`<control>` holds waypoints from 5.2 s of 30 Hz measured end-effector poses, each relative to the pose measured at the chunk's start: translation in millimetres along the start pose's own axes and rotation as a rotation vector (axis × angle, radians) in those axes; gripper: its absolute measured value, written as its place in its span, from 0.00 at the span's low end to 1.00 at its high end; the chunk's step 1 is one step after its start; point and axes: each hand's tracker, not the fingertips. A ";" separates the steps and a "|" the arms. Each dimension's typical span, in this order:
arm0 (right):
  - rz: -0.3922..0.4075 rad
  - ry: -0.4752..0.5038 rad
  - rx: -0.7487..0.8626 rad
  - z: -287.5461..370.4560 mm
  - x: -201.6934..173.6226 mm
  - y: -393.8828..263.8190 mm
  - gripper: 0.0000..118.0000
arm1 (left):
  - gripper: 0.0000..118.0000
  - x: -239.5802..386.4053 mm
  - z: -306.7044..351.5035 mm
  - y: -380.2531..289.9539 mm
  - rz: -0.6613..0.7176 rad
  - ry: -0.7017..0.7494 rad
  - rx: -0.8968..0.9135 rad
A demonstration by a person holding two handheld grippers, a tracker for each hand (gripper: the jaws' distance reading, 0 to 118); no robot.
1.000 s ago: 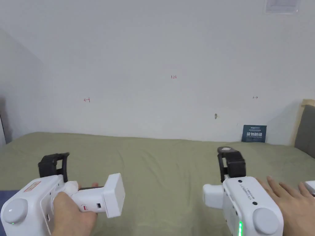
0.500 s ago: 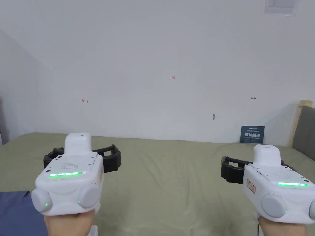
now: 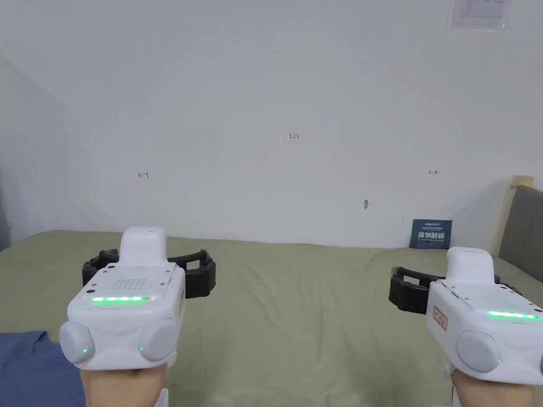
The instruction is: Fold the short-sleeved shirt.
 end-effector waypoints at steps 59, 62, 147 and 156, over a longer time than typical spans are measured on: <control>0.298 0.742 -0.308 -47.8 -265.1 -103.5 0.00 | 1.00 -252.2 -237.1 -193.5 0.079 -0.034 -1.049; 0.309 0.745 -0.345 -53.3 -258.6 -114.8 0.00 | 0.97 -250.3 -243.2 -220.7 0.166 -0.048 -1.159; 0.176 0.169 -0.532 -58.1 37.7 -99.8 0.00 | 0.88 -55.8 -249.1 -194.3 0.250 -0.204 -1.145; 0.082 0.129 -0.625 -97.3 72.7 -116.8 0.00 | 0.04 -41.3 -234.9 -195.9 0.177 -0.141 -1.111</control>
